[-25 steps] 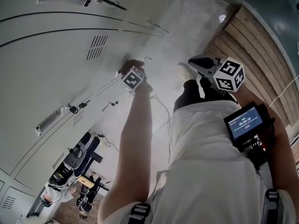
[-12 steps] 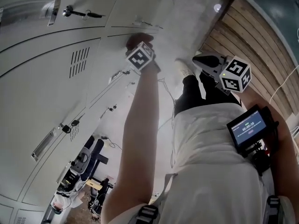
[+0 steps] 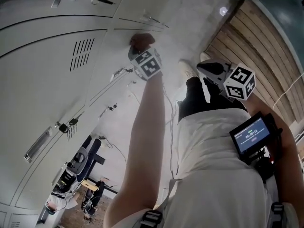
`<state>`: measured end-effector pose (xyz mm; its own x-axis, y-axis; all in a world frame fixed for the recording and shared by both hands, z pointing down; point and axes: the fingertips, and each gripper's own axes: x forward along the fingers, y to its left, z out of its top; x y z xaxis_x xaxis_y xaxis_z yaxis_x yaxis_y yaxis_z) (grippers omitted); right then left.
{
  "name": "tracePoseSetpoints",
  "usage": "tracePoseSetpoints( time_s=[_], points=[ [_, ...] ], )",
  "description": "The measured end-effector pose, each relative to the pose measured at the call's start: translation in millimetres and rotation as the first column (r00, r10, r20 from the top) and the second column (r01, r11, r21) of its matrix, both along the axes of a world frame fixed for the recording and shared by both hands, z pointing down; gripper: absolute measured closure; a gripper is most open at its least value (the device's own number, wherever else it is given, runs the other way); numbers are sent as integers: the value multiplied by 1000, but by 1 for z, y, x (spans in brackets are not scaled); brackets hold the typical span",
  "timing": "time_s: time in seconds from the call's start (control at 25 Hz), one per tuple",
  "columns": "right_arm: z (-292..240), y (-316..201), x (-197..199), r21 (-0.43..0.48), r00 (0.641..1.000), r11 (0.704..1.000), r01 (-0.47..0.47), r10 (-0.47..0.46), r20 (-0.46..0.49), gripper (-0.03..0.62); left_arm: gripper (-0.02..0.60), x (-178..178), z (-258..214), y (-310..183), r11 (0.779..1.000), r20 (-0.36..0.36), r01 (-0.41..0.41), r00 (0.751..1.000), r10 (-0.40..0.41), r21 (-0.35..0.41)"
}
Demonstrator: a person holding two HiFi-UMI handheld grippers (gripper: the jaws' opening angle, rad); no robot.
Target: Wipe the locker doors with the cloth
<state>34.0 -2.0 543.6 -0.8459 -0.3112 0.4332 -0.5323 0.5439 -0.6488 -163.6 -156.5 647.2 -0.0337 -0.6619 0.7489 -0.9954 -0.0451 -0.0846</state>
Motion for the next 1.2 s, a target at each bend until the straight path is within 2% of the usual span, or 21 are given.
tracePoseSetpoints(
  time_s=[0.08,0.16,0.24,0.32,0.48,0.6,0.76,0.92,1.04,1.08,1.2],
  points=[
    [4,3,-2,-8,1000,1000,7,-7,-3,576,509,-26,26,22,995,17,82,997,-82,-48],
    [11,8,0,-21,1000,1000,21,-21,-21,576,509,-52,52,45,987,75,139,988,-132,-86],
    [17,15,4,-36,999,999,32,-34,-40,576,509,-75,69,64,982,143,157,979,-142,-103],
    [23,21,7,-53,998,998,34,-37,-54,576,509,-87,82,76,985,176,135,978,-115,-106],
    [34,27,9,-77,997,996,38,-44,-69,576,509,-88,96,86,992,144,87,987,-74,-86],
    [39,29,0,-83,997,995,49,-54,-53,576,509,-90,101,98,985,103,149,985,-140,-83],
    [48,26,-23,-78,997,994,71,-71,-4,576,509,-122,102,125,950,85,305,951,-298,-74],
    [56,21,-43,-61,993,991,118,-116,36,576,509,-157,96,141,934,128,355,929,-348,-34],
    [60,17,-47,-50,987,987,150,-146,64,576,509,-172,81,141,922,152,385,911,-385,28],
    [63,14,-45,-48,986,986,157,-153,72,576,509,-175,75,140,912,146,406,900,-410,56],
    [71,9,-44,-56,983,986,159,-153,102,576,509,-183,70,144,861,89,497,858,-506,110]
  ],
)
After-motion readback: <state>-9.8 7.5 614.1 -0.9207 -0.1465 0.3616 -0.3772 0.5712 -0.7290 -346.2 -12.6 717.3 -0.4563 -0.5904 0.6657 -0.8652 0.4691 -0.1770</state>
